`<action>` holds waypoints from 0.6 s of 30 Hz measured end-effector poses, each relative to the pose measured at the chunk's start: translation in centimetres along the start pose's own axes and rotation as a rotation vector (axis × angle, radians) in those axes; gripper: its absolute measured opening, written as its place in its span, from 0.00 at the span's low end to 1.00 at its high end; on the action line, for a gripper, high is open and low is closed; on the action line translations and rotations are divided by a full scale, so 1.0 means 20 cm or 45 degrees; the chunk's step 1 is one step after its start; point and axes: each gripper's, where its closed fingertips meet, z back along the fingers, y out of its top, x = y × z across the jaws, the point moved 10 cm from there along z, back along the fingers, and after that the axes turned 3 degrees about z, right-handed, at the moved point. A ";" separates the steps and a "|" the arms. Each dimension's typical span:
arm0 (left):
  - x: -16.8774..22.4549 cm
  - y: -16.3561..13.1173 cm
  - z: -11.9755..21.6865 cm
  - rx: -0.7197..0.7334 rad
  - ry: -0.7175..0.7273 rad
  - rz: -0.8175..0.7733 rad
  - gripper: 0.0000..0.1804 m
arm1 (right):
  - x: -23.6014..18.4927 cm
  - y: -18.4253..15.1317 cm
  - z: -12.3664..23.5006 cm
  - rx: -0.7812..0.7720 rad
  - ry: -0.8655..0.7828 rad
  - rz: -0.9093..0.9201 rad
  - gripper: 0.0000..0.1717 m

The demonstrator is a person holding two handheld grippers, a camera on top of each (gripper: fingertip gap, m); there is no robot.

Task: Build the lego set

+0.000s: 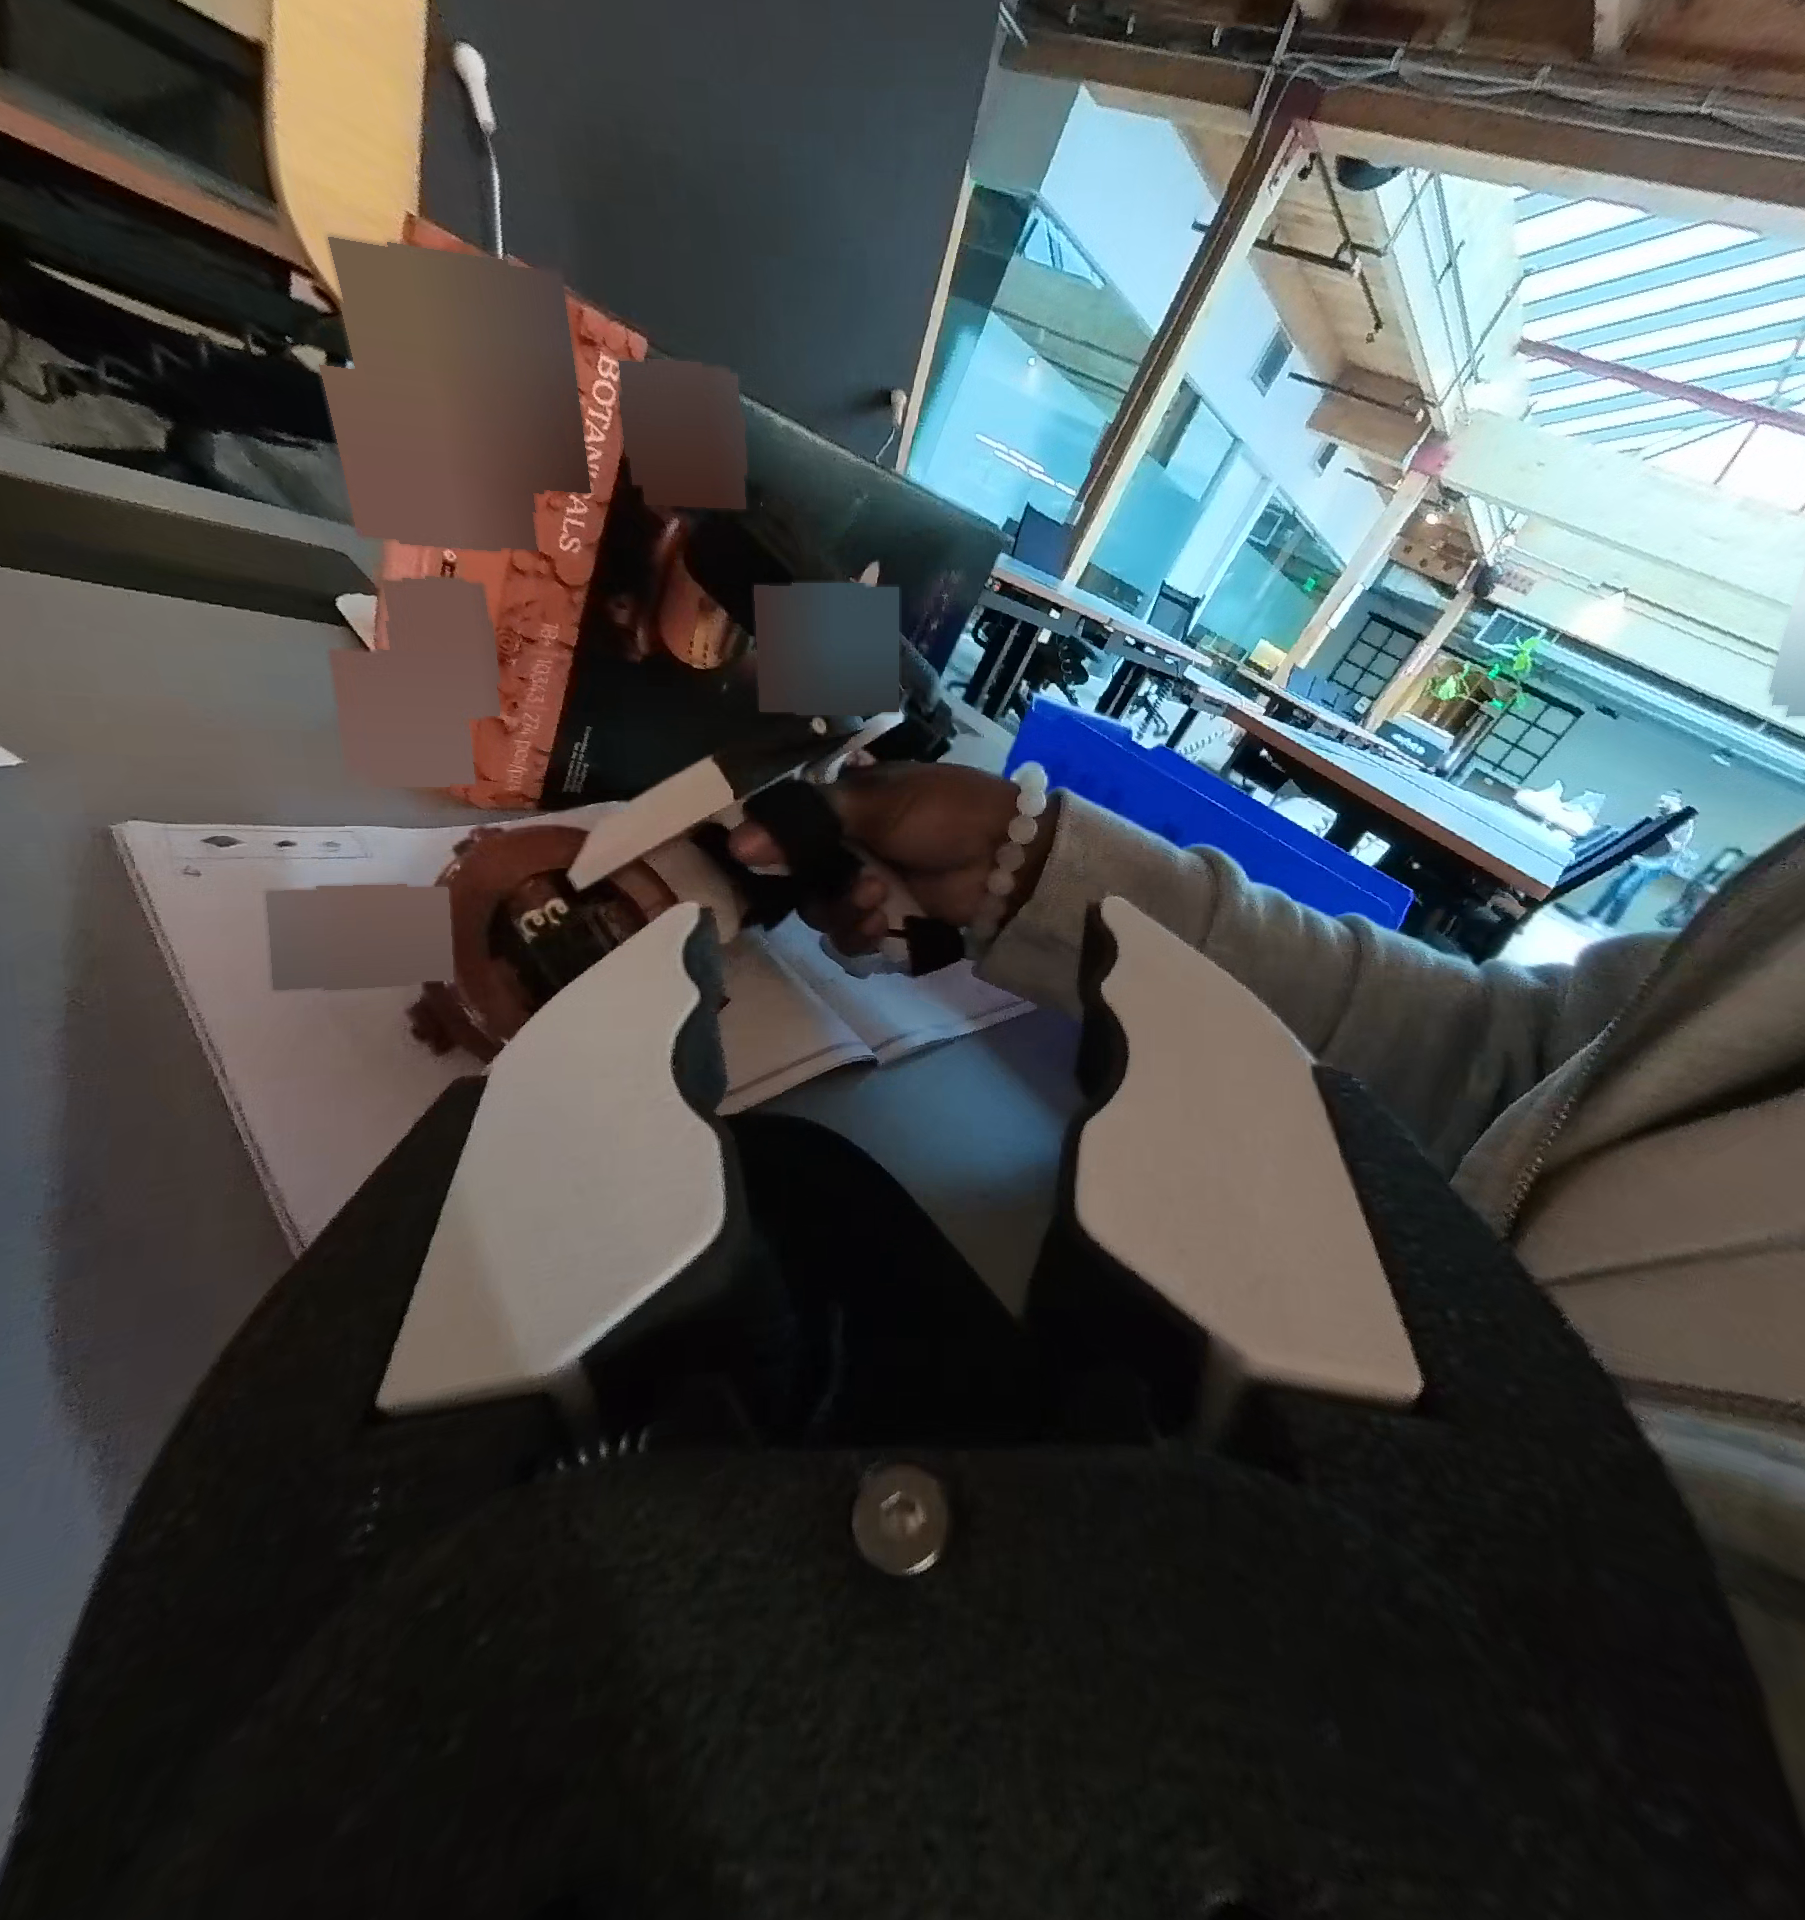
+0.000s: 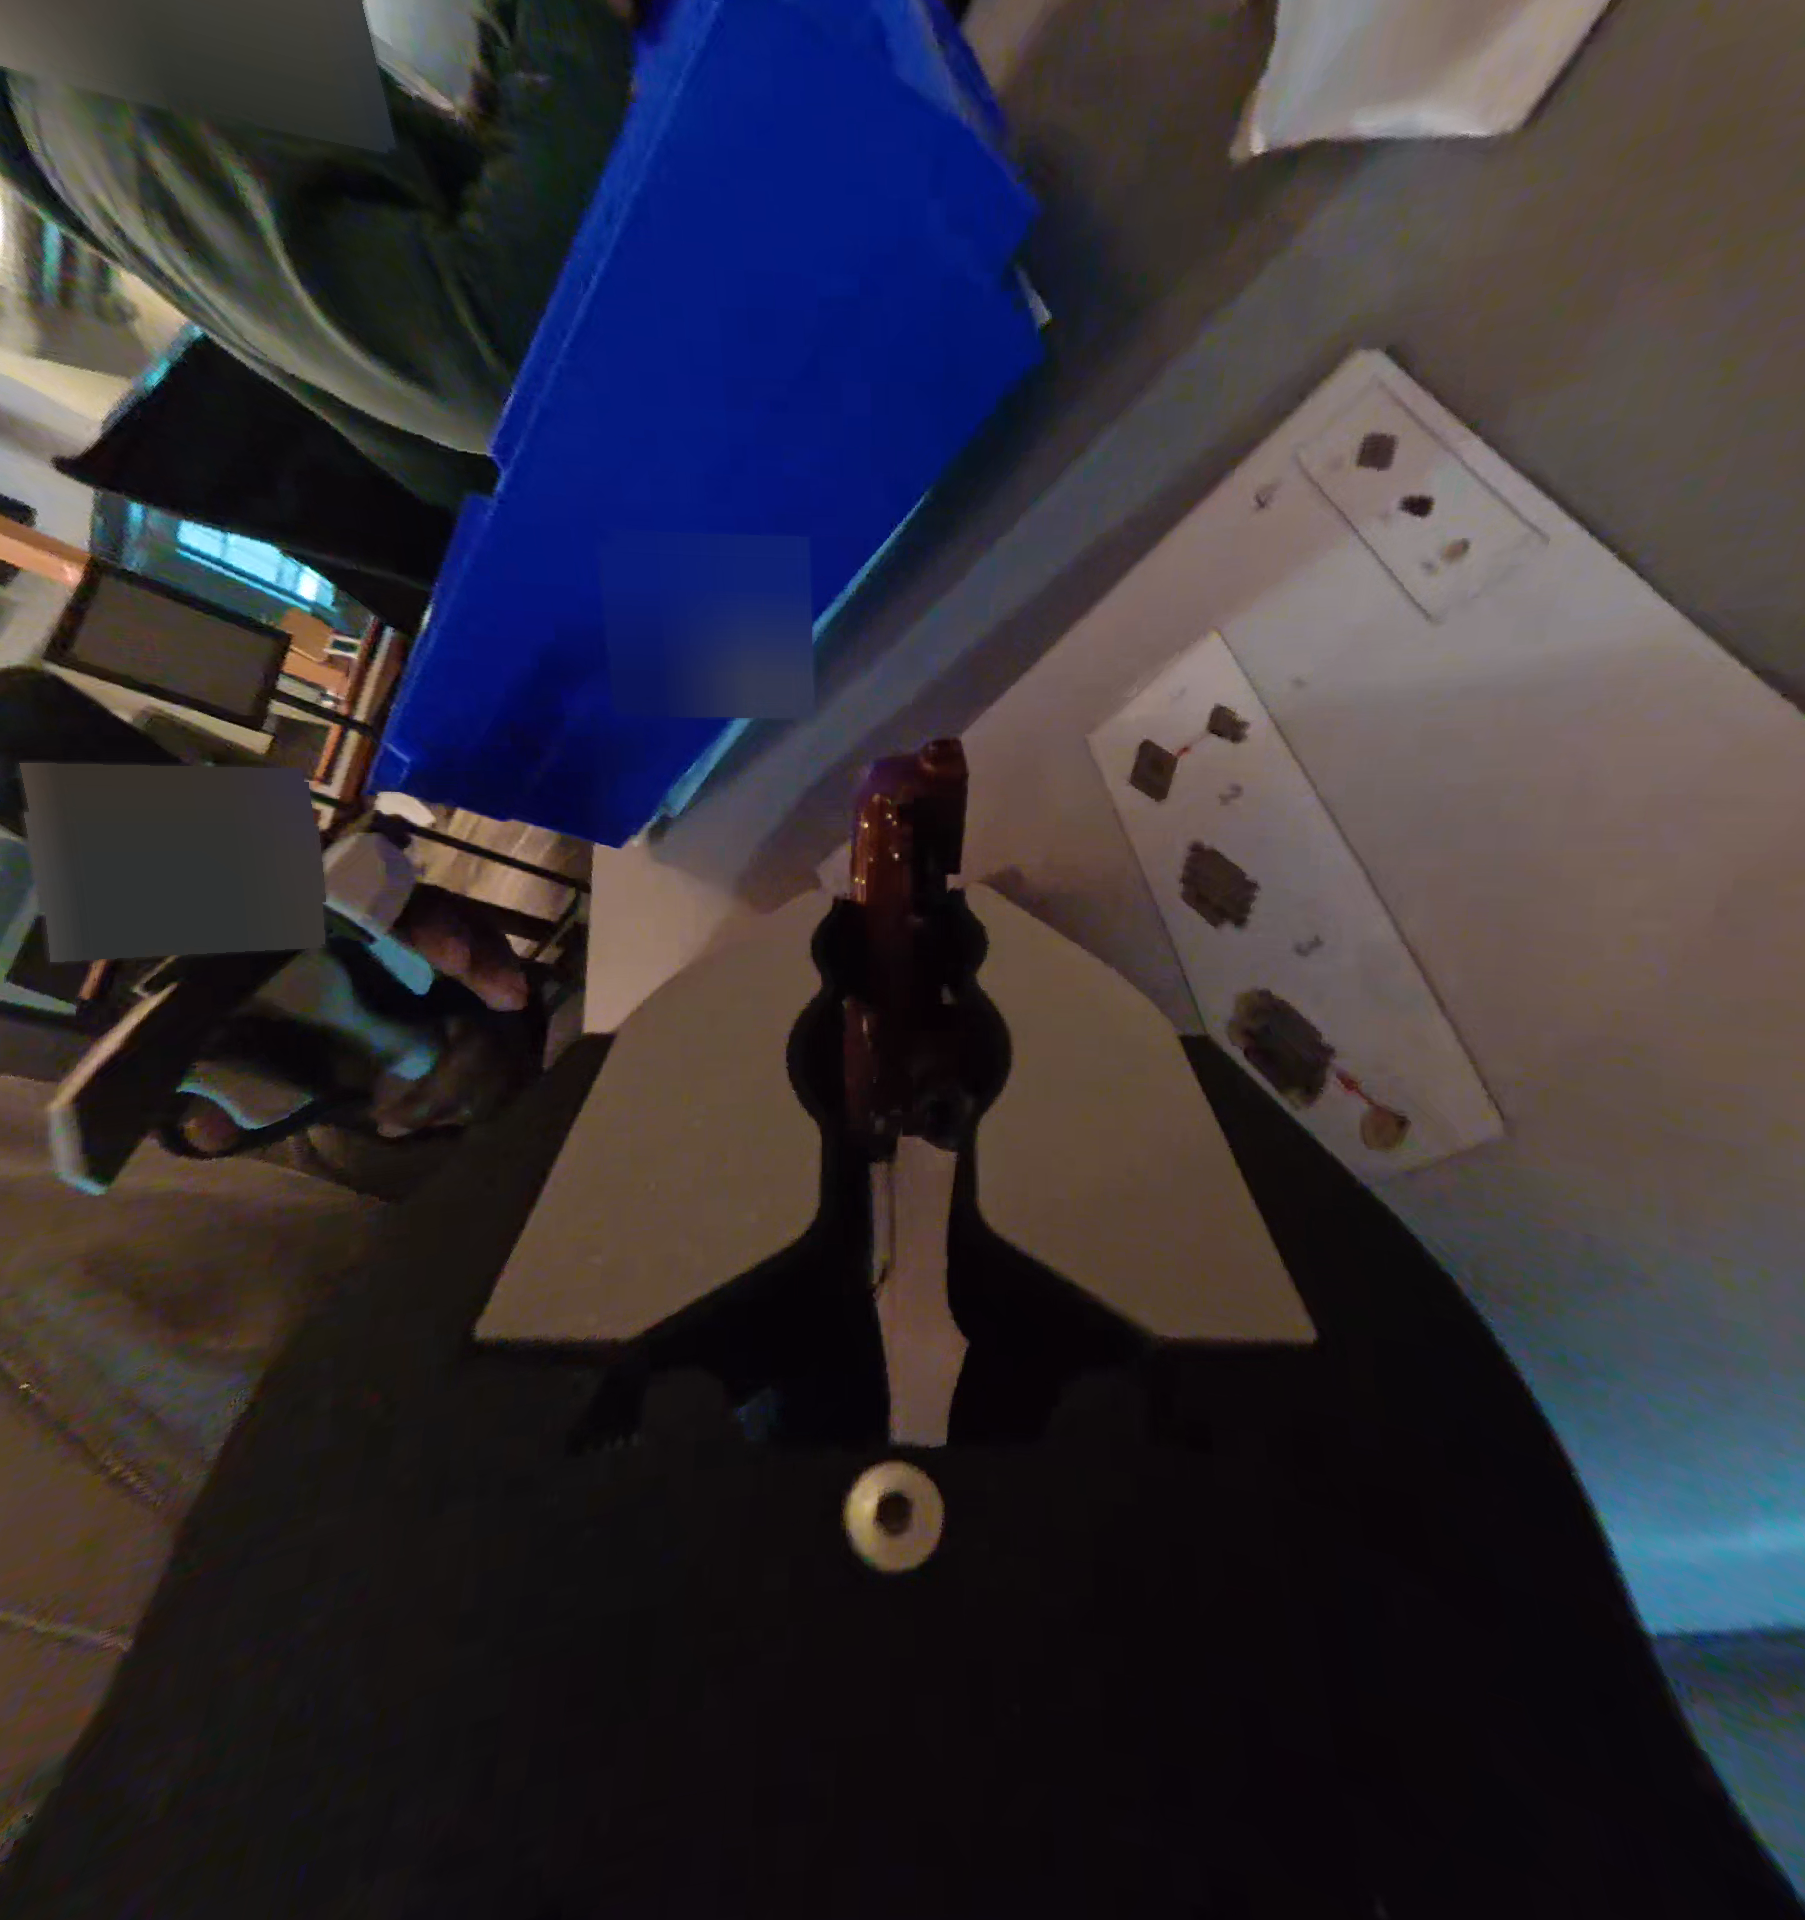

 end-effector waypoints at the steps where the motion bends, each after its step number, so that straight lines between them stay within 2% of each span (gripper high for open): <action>1: 0.00 0.00 0.01 0.007 0.000 0.001 0.37 | -0.01 0.01 0.00 0.000 -0.018 0.035 0.11; 6: -0.01 -0.01 -0.01 -0.001 -0.023 -0.007 0.36 | -0.06 0.06 0.03 0.080 -0.124 0.204 0.26; 8: 0.00 0.00 -0.02 -0.006 -0.030 -0.019 0.36 | -0.10 0.08 0.09 0.156 -0.156 0.303 0.29; 10: 0.00 0.00 -0.04 -0.022 -0.011 -0.037 0.36 | -0.19 0.08 0.19 0.330 -0.222 0.500 0.35; 13: -0.01 0.00 -0.07 -0.100 0.099 -0.121 0.38 | -0.41 0.00 0.42 0.704 -0.519 0.980 0.43; 15: -0.03 0.00 -0.10 -0.213 0.228 -0.202 0.42 | -0.53 -0.11 0.55 0.820 -0.782 1.155 0.61; 16: -0.04 0.01 -0.12 -0.292 0.290 -0.236 0.48 | -0.56 -0.17 0.60 0.788 -0.889 1.180 0.69; 18: -0.06 0.00 -0.19 -0.448 0.415 -0.303 0.64 | -0.57 -0.29 0.68 0.601 -1.080 1.053 0.82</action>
